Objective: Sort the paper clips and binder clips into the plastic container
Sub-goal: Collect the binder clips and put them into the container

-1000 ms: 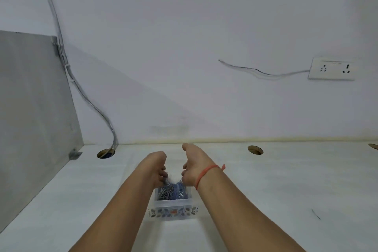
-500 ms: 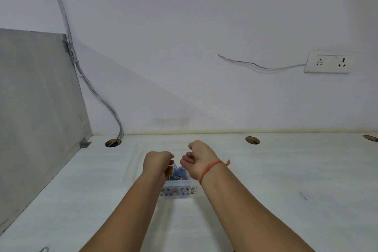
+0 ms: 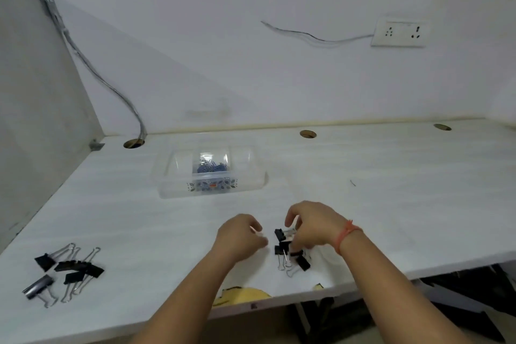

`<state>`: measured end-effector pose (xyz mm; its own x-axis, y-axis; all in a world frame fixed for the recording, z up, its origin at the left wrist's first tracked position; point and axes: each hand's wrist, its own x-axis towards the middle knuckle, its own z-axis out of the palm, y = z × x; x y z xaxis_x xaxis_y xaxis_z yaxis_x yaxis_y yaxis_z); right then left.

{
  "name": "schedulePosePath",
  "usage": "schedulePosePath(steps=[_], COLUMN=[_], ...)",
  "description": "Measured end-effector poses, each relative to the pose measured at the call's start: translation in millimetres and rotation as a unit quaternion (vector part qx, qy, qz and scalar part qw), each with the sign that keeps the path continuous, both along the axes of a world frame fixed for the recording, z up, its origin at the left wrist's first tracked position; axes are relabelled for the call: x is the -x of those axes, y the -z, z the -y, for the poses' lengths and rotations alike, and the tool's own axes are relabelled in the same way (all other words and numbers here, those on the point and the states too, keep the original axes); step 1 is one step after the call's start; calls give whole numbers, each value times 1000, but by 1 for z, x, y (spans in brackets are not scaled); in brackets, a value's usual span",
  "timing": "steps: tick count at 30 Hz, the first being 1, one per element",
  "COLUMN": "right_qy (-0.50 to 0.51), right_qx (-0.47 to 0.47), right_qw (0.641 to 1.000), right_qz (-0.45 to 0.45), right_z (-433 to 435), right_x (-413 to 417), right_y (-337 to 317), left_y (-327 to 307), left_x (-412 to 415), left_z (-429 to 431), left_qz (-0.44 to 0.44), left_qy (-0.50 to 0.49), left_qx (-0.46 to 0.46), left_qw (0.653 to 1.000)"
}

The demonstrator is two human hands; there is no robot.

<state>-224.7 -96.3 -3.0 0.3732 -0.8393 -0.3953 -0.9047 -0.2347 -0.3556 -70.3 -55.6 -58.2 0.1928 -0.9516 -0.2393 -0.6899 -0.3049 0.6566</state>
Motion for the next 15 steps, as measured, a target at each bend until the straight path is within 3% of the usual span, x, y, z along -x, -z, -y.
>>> schedulePosePath(steps=[2, 5, 15], right_qy=[-9, -10, 25], right_qx=[2, 33, 87], right_qw=[999, 995, 995], right_qz=[-50, -90, 52], right_z=[-9, -7, 4], right_x=[5, 6, -38], right_y=[13, 39, 69], left_y=[8, 20, 24], left_x=[17, 33, -15], left_z=[-2, 0, 6], left_qz=[82, 127, 126], left_qy=[82, 129, 23], left_qx=[-13, -11, 34], left_qw=[993, 983, 991])
